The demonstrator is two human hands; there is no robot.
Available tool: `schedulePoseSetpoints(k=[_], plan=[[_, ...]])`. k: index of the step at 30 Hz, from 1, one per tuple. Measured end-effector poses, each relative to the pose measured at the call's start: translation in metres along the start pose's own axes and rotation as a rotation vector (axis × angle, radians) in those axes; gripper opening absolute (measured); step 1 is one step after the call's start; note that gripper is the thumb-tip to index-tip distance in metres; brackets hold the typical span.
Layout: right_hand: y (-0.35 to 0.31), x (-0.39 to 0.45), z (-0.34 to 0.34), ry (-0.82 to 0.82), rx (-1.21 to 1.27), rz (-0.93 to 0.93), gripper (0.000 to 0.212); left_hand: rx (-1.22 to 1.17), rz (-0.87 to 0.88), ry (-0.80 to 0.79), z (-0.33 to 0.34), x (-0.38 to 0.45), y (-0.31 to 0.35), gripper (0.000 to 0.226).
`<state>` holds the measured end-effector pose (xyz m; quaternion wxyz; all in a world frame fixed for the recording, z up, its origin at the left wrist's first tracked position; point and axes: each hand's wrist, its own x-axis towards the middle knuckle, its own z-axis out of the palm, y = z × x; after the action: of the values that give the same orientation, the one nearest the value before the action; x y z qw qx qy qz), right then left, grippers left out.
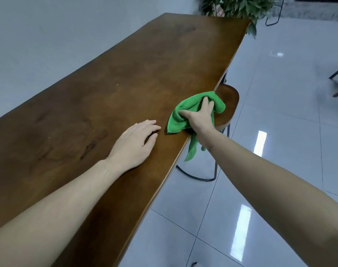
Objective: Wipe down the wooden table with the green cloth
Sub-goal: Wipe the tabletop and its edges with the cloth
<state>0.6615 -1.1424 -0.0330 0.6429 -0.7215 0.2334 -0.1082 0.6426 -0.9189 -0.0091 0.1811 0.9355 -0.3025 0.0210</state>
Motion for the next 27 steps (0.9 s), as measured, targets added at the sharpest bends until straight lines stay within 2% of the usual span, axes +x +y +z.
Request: schedulePoseSetpoints(k=[3,6,8,9,12,16,22,27], plan=[[-0.007,0.022,-0.005,0.027,-0.003,0.015,0.098,0.042,-0.028,0.013,0.003,-0.002,0.002,0.038],[-0.014,0.031,-0.007,0.077,0.029,0.015,0.07,0.036,-0.053,0.052,0.004,-0.002,0.005,0.036],[-0.017,0.031,-0.007,0.102,0.166,0.035,0.05,0.042,-0.062,0.059,0.004,-0.002,0.007,0.035],[-0.018,0.029,-0.007,0.106,0.239,0.054,0.047,0.048,-0.062,0.059,0.004,-0.002,0.007,0.035],[-0.015,0.016,-0.003,0.094,0.275,0.067,0.05,0.06,-0.054,0.08,0.004,-0.003,0.008,0.034],[-0.003,-0.022,0.011,0.061,0.109,-0.033,0.065,0.058,-0.055,0.088,0.003,-0.004,0.01,0.034],[0.01,-0.102,0.035,0.044,0.019,-0.099,0.056,0.045,-0.055,0.121,0.003,-0.011,0.009,0.033],[0.023,-0.172,0.056,0.01,0.011,-0.07,0.065,-0.019,-0.081,0.03,-0.005,-0.049,0.01,0.036]])
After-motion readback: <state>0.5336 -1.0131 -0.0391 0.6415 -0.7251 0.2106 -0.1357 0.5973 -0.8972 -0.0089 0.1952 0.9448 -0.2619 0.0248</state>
